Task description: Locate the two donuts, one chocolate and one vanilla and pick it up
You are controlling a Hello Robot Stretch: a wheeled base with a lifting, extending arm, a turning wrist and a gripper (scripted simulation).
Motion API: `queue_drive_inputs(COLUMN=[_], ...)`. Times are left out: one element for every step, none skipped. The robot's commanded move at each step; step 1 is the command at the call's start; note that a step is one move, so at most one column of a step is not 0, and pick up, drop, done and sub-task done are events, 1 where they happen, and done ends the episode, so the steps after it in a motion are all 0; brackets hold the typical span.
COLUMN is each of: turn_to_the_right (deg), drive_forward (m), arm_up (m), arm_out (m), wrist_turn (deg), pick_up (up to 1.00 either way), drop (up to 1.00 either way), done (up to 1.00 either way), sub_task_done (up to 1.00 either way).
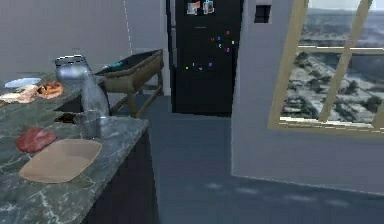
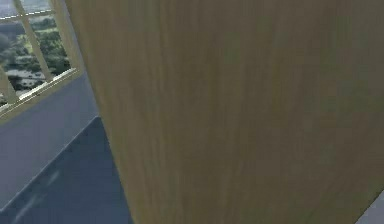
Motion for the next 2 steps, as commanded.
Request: queue_drive_inputs(turn_to_the_right=[0.0, -21.0], drive_forward=[1.00, 0.00], arm_up=[0.00, 0.00], arm_out=[0.00, 0.00], wrist_turn=[0.0, 0.0], pick_up=[0.00, 0.00], drop=[0.00, 0.00], done=[0.00, 0.00], sub_task_done=[0.00, 0.00])
